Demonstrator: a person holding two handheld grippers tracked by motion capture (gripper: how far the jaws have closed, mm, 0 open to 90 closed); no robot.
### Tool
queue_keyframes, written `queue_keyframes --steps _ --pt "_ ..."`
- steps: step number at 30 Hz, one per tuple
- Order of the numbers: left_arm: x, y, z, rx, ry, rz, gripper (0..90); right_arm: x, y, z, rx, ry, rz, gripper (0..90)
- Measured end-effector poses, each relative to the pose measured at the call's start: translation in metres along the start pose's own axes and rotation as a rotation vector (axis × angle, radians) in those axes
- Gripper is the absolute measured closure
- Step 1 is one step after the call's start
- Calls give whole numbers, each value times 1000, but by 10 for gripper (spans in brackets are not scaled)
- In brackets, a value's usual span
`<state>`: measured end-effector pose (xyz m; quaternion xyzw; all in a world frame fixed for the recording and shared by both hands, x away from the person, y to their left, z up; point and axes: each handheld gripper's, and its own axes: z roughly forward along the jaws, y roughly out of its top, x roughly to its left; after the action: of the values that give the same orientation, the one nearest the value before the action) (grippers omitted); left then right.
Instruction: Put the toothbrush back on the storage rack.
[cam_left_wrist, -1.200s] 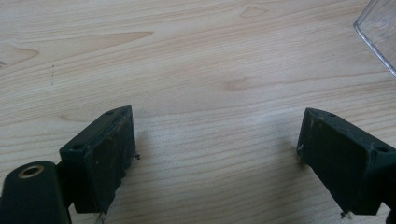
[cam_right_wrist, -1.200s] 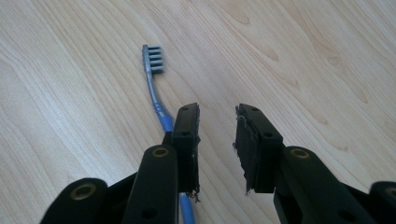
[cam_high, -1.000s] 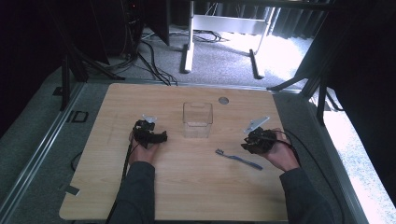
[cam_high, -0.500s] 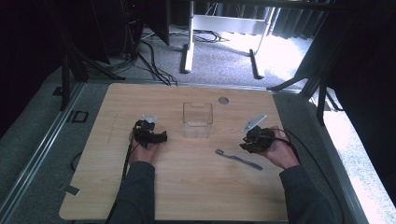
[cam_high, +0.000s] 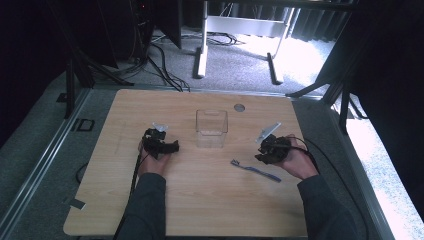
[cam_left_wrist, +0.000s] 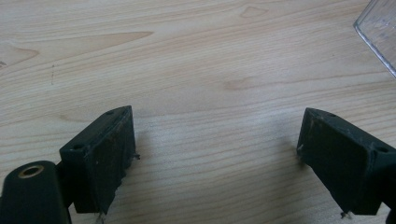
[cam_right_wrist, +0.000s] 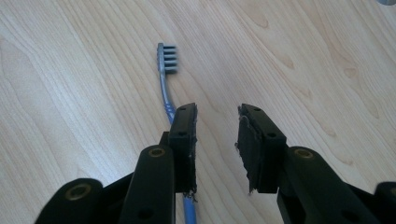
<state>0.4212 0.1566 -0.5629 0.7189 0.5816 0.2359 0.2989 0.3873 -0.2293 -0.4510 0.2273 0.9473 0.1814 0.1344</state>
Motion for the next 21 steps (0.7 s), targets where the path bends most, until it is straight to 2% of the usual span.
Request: queue_keyframes --steps 21 --pt "0 0 0 0 0 0 118 4 11 14 73 43 -53 671"
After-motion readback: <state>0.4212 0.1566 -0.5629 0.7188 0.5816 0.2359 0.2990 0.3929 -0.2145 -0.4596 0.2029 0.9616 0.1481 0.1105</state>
